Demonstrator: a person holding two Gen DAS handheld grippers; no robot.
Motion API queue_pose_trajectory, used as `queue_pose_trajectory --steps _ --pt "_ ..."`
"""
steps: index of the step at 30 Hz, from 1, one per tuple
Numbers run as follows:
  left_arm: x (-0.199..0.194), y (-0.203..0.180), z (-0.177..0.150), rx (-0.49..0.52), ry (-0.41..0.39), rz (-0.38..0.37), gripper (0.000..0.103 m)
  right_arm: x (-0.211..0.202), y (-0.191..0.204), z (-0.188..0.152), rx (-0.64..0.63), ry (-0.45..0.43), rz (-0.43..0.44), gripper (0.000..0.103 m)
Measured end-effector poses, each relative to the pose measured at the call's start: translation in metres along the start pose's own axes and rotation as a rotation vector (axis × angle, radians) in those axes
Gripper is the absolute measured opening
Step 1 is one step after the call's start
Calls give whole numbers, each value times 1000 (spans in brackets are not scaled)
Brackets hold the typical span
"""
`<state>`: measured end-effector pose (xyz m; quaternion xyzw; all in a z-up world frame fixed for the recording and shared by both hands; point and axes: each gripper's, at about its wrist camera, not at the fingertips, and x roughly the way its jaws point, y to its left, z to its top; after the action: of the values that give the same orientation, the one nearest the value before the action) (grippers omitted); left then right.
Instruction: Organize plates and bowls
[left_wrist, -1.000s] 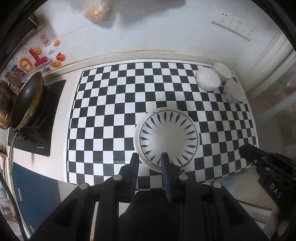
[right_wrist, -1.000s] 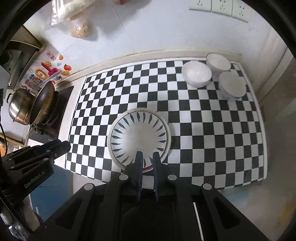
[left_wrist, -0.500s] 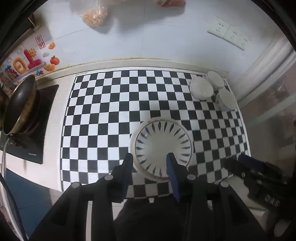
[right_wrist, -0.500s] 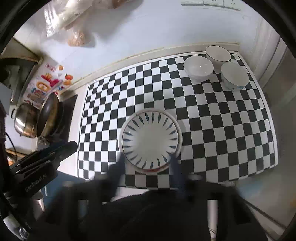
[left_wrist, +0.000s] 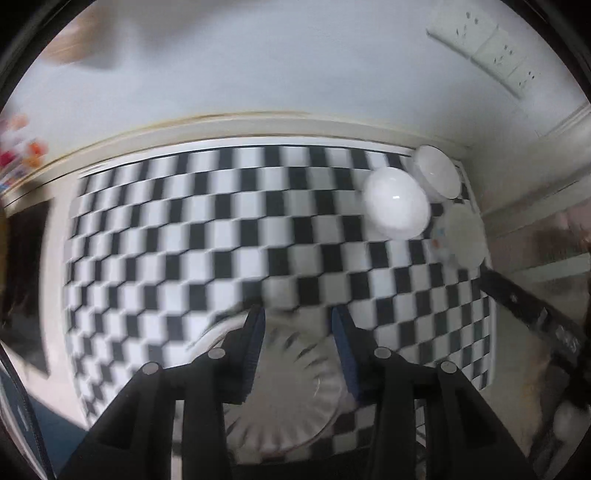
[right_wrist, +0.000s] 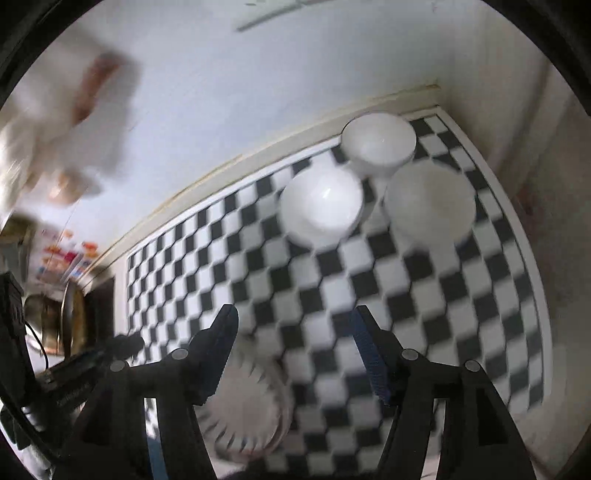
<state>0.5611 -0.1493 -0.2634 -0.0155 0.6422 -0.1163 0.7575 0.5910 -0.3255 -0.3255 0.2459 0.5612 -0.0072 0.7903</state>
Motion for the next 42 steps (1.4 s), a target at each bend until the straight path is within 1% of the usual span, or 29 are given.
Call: queue_pose_trajectory --steps 1,3,4,7,8,11,13,16,18,19,21,23,25,26,27,29,31,36,42 --pt "9 -5 12 -1 6 10 35 13 -8 25 -9 14 -3 67" --pt "33 -20 44 1 28 -1 35 34 -16 60 -37 33 -13 66" --pt "42 -24 54 -3 34 9 35 47 -19 79 -56 56 -17 66" --pt "77 -37 85 -15 88 -14 35 83 -27 122 -103 138 -21 64" --pt "91 -40 94 -23 123 -38 35 95 -30 131 -118 170 -26 61" --pt "119 -46 107 -65 186 -84 34 128 -39 156 -139 264 -20 56" --pt "133 -50 113 -78 207 -83 34 145 -44 166 -159 307 -17 55" --pt "153 -56 118 -83 245 -94 34 164 -48 170 -172 363 -13 50" --pt "164 -57 120 -84 263 -100 34 176 -50 169 -186 394 -19 43" --pt "168 -58 120 -85 269 -98 34 183 -52 170 -192 406 -25 41" --pt "178 -59 119 -86 293 -109 33 190 -52 163 -194 422 -21 35" --pt "185 -61 117 -81 307 -117 24 197 -54 163 -192 434 -21 32" --pt "190 -63 115 -78 316 -119 18 202 -53 162 -205 436 -37 26" --pt "192 -64 115 -76 316 -117 17 203 -53 160 -211 434 -47 21" --pt "193 -64 114 -80 314 -111 16 205 -53 160 -214 433 -58 14" --pt "193 -62 112 -92 309 -108 15 206 -54 159 -221 430 -77 8" --pt "191 -62 111 -106 307 -116 14 206 -54 157 -232 429 -74 8" --pt "181 -67 106 -92 298 -91 15 199 -52 149 -247 425 -73 8" --pt "152 -72 93 -68 272 -77 15 178 -49 140 -248 410 -53 7"
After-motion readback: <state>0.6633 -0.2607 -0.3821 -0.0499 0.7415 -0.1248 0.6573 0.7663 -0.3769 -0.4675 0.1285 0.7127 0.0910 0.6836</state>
